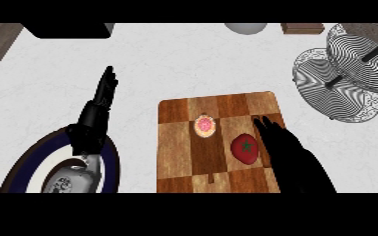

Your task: Pick the tomato from the cutting board and place it in the tiered basket

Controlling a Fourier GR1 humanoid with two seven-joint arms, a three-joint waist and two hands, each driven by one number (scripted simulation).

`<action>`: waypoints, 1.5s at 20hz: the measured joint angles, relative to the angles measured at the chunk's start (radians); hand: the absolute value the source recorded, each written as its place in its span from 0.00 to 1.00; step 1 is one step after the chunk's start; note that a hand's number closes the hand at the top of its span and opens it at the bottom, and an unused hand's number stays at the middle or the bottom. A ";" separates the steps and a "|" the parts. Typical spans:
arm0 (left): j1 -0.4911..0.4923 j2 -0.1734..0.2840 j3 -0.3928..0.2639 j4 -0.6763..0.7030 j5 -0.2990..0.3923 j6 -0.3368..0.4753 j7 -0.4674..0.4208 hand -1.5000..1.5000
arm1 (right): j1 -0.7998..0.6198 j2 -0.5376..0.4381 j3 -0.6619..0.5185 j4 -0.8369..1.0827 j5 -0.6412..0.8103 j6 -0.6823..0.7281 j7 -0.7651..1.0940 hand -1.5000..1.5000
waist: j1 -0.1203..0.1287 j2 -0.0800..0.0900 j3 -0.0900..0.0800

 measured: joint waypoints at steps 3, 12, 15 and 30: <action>-0.012 -0.010 0.011 0.031 -0.003 -0.004 -0.017 0.50 | -0.006 0.046 -0.022 0.032 0.006 0.016 -0.015 0.00 | 0.000 0.001 0.000; -0.003 -0.026 0.019 0.011 -0.019 -0.017 -0.006 0.50 | -0.002 0.133 -0.065 0.123 0.049 0.066 -0.057 0.00 | 0.000 0.000 0.000; 0.002 -0.018 0.031 -0.001 -0.020 -0.032 -0.003 0.50 | 0.018 0.150 -0.080 0.135 0.073 0.079 -0.075 0.00 | 0.000 0.000 0.000; -0.026 -0.067 0.049 0.035 -0.060 -0.040 -0.004 0.50 | 0.071 0.276 -0.157 0.259 0.185 0.103 -0.185 0.00 | -0.001 0.000 0.000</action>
